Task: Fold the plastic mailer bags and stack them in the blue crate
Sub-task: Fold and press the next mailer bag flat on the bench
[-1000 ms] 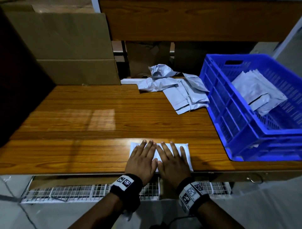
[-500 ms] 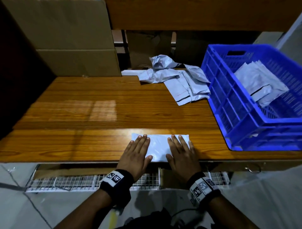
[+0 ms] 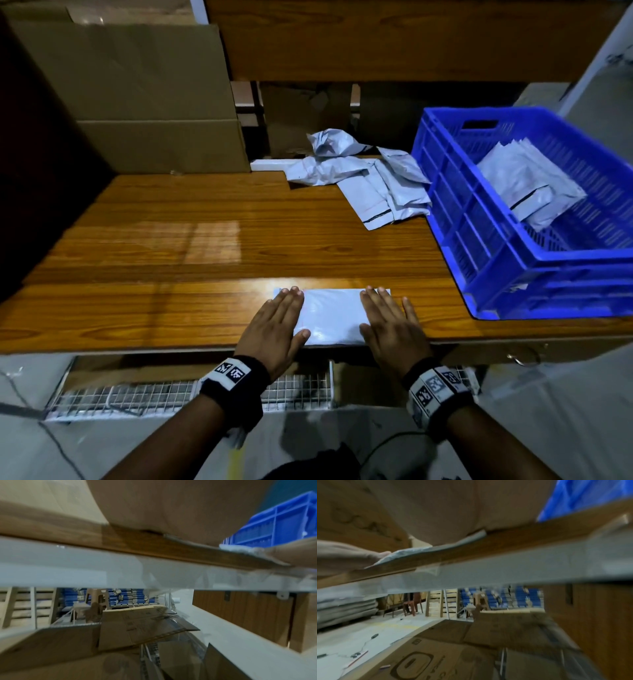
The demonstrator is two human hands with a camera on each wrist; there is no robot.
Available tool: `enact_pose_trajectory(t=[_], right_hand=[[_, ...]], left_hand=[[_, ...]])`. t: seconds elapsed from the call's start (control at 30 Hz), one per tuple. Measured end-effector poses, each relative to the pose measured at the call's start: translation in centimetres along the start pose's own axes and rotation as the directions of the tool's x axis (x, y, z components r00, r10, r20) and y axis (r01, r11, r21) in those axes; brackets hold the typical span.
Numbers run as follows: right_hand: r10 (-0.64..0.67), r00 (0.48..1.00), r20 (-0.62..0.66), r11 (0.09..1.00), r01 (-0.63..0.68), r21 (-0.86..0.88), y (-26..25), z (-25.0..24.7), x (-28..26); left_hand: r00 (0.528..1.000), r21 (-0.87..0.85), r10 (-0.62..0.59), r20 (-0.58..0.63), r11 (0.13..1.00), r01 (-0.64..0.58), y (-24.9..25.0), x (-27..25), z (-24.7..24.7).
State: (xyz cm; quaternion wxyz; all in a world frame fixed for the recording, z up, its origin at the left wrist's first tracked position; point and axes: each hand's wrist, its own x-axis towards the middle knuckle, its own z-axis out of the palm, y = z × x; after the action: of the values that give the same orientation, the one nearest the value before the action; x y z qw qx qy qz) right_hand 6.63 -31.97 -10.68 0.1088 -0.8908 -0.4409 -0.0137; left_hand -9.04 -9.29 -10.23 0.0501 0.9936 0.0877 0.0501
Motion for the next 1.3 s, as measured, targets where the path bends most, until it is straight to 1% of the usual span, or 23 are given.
enact_pose_trajectory(t=[0.13,0.2,0.3,0.43,0.47,0.53,0.6,0.67,0.7,0.73,0.77,0.8,0.83,0.9,0.97,1.0,1.03,1.1,1.17,1.2,1.23,1.27,1.3], right_hand=[[0.008,1.000,0.000,1.000,-0.008,-0.008,-0.1,-0.2,0.1],[-0.014,1.000,-0.003,1.000,0.014,-0.011,0.0,-0.5,0.1],[-0.087,0.995,0.050,0.996,0.085,0.031,0.7,-1.1,-0.3],[-0.232,0.965,0.122,0.973,0.230,0.031,2.9,-1.4,-1.7],[-0.257,0.960,0.112,0.965,0.250,0.079,3.5,-1.5,-1.8],[-0.280,0.959,0.037,0.923,0.258,0.286,4.6,-2.4,-1.6],[-0.252,0.966,-0.054,0.870,0.251,0.425,4.7,-4.6,-1.0],[-0.124,0.984,-0.126,0.855,0.170,0.489,4.1,-7.1,-0.4],[-0.049,0.988,-0.148,0.844,0.120,0.523,3.7,-7.9,-0.1],[0.012,0.990,-0.143,0.827,0.070,0.558,3.3,-8.4,0.2],[0.068,0.993,-0.097,0.801,0.003,0.599,3.1,-8.7,0.6],[0.124,0.992,-0.023,0.767,-0.081,0.636,3.0,-8.6,0.9],[0.174,0.984,0.046,0.737,-0.161,0.657,2.9,-8.4,1.1],[0.256,0.957,0.137,0.724,-0.283,0.629,2.9,-7.3,1.4],[0.331,0.923,0.195,0.749,-0.383,0.541,2.9,-6.1,1.9],[0.359,0.913,0.197,0.785,-0.409,0.465,2.9,-5.9,2.0],[0.374,0.911,0.173,0.827,-0.412,0.382,2.7,-5.8,2.0],[0.353,0.934,0.059,0.905,-0.357,0.233,1.9,-6.0,1.9],[0.231,0.972,-0.046,0.957,-0.219,0.190,0.1,-6.0,2.0],[0.140,0.988,-0.065,0.973,-0.125,0.195,-1.2,-5.7,2.1],[0.027,0.997,-0.067,0.979,-0.013,0.204,-2.5,-5.3,2.5],[-0.080,0.996,-0.050,0.974,0.089,0.210,-3.7,-4.7,2.9],[-0.155,0.988,-0.025,0.966,0.157,0.204,-4.7,-4.0,3.2]], left_hand=[[1.000,-0.011,-0.003,0.000,1.000,0.003,-0.1,0.2,0.1],[1.000,-0.015,0.009,0.011,1.000,-0.009,-0.3,0.3,-0.2],[0.996,-0.029,0.079,-0.045,0.996,-0.080,-0.7,-0.2,-0.9],[0.985,-0.090,0.171,0.010,0.981,-0.169,-2.4,-2.1,-1.1],[0.981,-0.116,0.192,0.004,0.975,-0.190,-2.9,-2.3,-1.2],[0.978,-0.257,0.206,-0.037,0.944,-0.208,-3.6,-2.4,-1.7],[0.990,-0.474,0.117,-0.084,0.869,-0.143,-3.7,-2.2,-3.0],[0.987,-0.685,-0.080,-0.141,0.728,-0.039,-3.4,-1.7,-4.4],[0.971,-0.770,-0.191,-0.146,0.638,0.009,-3.3,-1.3,-4.8],[0.948,-0.825,-0.285,-0.142,0.564,0.046,-3.1,-0.7,-5.1],[0.926,-0.846,-0.358,-0.125,0.525,0.089,-3.0,-0.1,-5.2],[0.906,-0.838,-0.412,-0.095,0.525,0.151,-2.9,0.5,-5.0],[0.887,-0.807,-0.458,-0.054,0.543,0.231,-2.8,1.1,-4.8],[0.853,-0.717,-0.522,0.032,0.582,0.384,-2.7,1.8,-4.2],[0.855,-0.569,-0.510,0.088,0.679,0.464,-2.3,2.1,-4.2],[0.866,-0.472,-0.491,0.092,0.745,0.472,-2.1,2.1,-4.4],[0.878,-0.384,-0.474,0.063,0.801,0.459,-2.0,2.0,-4.6],[0.912,-0.252,-0.401,-0.079,0.894,0.371,-1.7,1.8,-5.0],[0.950,-0.141,-0.222,-0.218,0.971,0.195,-0.8,1.9,-5.3],[0.965,-0.102,-0.115,-0.237,0.990,0.092,-0.2,2.1,-5.3],[0.976,-0.081,-0.005,-0.219,0.997,-0.014,0.6,2.4,-5.1],[0.981,-0.068,0.084,-0.176,0.993,-0.097,1.5,2.8,-4.9],[0.984,-0.056,0.130,-0.121,0.989,-0.138,2.3,3.1,-4.6]])
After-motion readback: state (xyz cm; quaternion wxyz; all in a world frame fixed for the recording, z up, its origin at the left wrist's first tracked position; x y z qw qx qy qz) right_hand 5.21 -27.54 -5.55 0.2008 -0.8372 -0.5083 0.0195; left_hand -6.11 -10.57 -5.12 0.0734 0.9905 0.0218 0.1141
